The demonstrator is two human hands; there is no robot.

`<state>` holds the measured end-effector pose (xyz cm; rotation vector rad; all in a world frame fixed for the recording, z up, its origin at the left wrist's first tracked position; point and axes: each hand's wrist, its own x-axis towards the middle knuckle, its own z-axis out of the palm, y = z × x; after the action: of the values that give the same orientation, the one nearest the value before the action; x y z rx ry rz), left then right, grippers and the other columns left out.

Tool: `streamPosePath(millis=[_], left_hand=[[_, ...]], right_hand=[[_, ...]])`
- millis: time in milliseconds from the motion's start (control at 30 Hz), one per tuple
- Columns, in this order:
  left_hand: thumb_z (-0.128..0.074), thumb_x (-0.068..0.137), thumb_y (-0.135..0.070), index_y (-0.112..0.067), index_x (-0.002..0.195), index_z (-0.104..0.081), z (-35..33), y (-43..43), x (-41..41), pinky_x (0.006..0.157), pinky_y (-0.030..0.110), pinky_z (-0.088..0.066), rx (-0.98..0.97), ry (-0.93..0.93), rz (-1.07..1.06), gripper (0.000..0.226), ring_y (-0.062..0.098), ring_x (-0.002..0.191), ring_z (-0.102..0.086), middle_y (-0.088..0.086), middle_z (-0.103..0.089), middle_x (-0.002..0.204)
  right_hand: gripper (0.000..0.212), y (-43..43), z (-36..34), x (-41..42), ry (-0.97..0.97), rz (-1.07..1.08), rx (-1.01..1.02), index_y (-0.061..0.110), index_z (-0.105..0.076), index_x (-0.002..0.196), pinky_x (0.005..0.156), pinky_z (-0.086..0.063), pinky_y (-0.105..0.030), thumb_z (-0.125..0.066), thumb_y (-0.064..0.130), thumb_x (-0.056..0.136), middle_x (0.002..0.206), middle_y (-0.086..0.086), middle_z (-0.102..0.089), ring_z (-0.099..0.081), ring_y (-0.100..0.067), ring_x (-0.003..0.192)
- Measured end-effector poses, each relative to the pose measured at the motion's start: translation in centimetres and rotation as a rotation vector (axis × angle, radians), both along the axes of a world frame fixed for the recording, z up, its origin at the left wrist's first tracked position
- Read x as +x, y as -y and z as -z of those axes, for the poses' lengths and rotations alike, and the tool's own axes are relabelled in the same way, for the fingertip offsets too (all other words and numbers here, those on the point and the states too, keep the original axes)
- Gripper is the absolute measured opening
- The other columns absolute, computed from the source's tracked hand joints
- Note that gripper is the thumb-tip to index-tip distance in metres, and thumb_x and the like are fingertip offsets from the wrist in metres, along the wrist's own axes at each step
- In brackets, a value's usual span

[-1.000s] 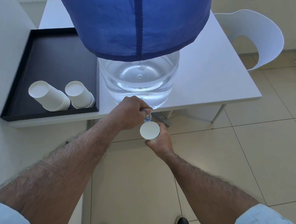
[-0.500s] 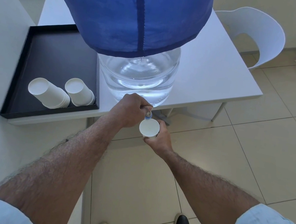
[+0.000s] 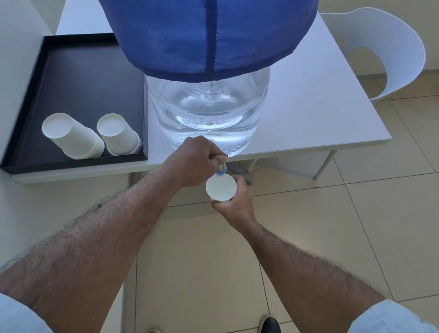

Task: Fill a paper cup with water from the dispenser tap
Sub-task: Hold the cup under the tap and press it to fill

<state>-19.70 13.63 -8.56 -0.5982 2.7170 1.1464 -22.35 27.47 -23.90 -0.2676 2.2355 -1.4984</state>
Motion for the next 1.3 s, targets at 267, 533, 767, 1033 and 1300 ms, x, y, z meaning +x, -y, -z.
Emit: streamPosePath(millis=[267, 533, 767, 1033, 1300], left_hand=[[-0.059, 0.093, -0.025, -0.021, 0.098, -0.079, 0.0, 0.1, -0.1, 0.051, 0.015, -0.037, -0.003, 0.012, -0.003, 0.021, 0.002, 0.051, -0.050, -0.021, -0.059, 0.065], [-0.058, 0.094, -0.025, -0.022, 0.100, -0.078, 0.1, 0.0, 0.0, 0.050, 0.016, -0.036, 0.001, 0.014, -0.018, 0.021, 0.005, 0.050, -0.046, -0.017, -0.056, 0.061], [-0.057, 0.094, -0.024, -0.020, 0.102, -0.077, -0.3, -0.2, 0.1, 0.052, 0.017, -0.036, 0.011, 0.014, -0.022, 0.022, 0.005, 0.053, -0.048, -0.016, -0.059, 0.066], [-0.056, 0.094, -0.024, -0.020, 0.103, -0.077, -0.5, -0.2, 0.2, 0.051, 0.019, -0.036, -0.016, 0.009, -0.017, 0.023, 0.005, 0.052, -0.046, -0.016, -0.056, 0.064], [-0.057, 0.095, -0.024, -0.019, 0.105, -0.076, -0.5, -0.2, 0.1, 0.056, 0.021, -0.039, -0.002, 0.018, -0.004, 0.023, 0.006, 0.061, -0.051, -0.007, -0.067, 0.079]], right_hand=[[0.063, 0.0, -0.2, -0.1, -0.009, -0.011, -0.003, 0.032, -0.048, 0.112, 0.062, -0.046, -0.012, -0.083, 0.013, 0.063, 0.098, 0.010, -0.062, -0.062, -0.012, 0.091], [0.060, -0.2, -0.1, 0.2, -0.045, -0.025, -0.026, 0.029, -0.055, 0.114, 0.065, -0.045, -0.008, -0.084, 0.012, 0.065, 0.096, 0.016, -0.063, -0.062, -0.009, 0.090], [0.061, -0.1, -0.6, 0.4, -0.065, -0.029, -0.016, 0.035, -0.051, 0.110, 0.064, -0.044, -0.008, -0.084, 0.014, 0.063, 0.096, 0.014, -0.064, -0.061, -0.008, 0.086], [0.061, 0.3, -1.1, 0.3, -0.078, -0.035, -0.023, 0.028, -0.052, 0.112, 0.067, -0.046, -0.013, -0.084, 0.014, 0.062, 0.102, 0.003, -0.068, -0.063, -0.016, 0.091], [0.059, -0.1, -1.8, 0.2, -0.067, -0.028, -0.043, 0.030, -0.052, 0.111, 0.064, -0.042, -0.005, -0.084, 0.012, 0.066, 0.099, 0.008, -0.065, -0.059, -0.005, 0.086]])
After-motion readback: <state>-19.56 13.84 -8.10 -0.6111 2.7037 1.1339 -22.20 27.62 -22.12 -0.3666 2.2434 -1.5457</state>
